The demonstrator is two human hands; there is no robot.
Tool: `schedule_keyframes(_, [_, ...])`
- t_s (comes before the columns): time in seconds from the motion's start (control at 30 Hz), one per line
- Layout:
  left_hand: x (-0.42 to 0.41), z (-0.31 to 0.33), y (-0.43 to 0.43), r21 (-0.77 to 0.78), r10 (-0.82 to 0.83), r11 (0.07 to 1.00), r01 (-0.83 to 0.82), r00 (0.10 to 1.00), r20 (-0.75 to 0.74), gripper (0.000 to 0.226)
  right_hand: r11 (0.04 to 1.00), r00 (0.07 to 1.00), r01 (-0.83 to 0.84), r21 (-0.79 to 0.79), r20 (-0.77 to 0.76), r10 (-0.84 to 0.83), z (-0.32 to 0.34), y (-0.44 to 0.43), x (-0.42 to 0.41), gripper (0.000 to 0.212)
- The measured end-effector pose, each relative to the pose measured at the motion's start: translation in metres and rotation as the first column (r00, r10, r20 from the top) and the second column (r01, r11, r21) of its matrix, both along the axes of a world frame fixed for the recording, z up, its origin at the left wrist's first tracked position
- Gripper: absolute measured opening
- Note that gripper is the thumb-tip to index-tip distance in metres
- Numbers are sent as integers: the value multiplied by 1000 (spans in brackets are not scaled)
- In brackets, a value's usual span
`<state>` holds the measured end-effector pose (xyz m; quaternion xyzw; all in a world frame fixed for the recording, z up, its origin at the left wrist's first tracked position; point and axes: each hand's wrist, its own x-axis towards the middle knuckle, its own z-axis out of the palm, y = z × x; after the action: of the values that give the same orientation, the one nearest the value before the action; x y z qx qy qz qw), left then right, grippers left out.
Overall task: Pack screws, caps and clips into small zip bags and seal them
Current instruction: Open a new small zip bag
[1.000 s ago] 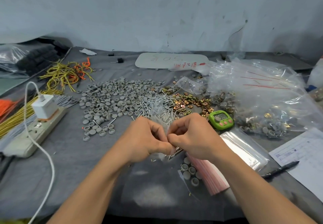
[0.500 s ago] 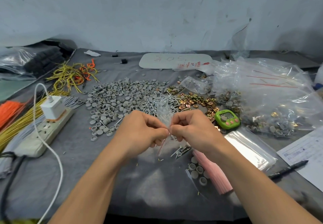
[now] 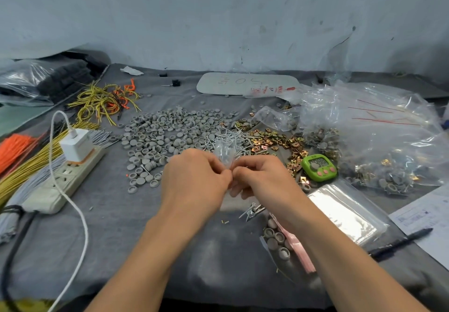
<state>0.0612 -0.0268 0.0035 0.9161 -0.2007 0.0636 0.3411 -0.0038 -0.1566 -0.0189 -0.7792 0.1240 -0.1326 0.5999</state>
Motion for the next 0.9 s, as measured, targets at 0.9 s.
schedule_keyframes(0.9, [5, -10, -6, 88, 141, 978, -191, 906, 398, 23, 716, 965, 164, -679, -39, -259, 7, 6, -3, 46])
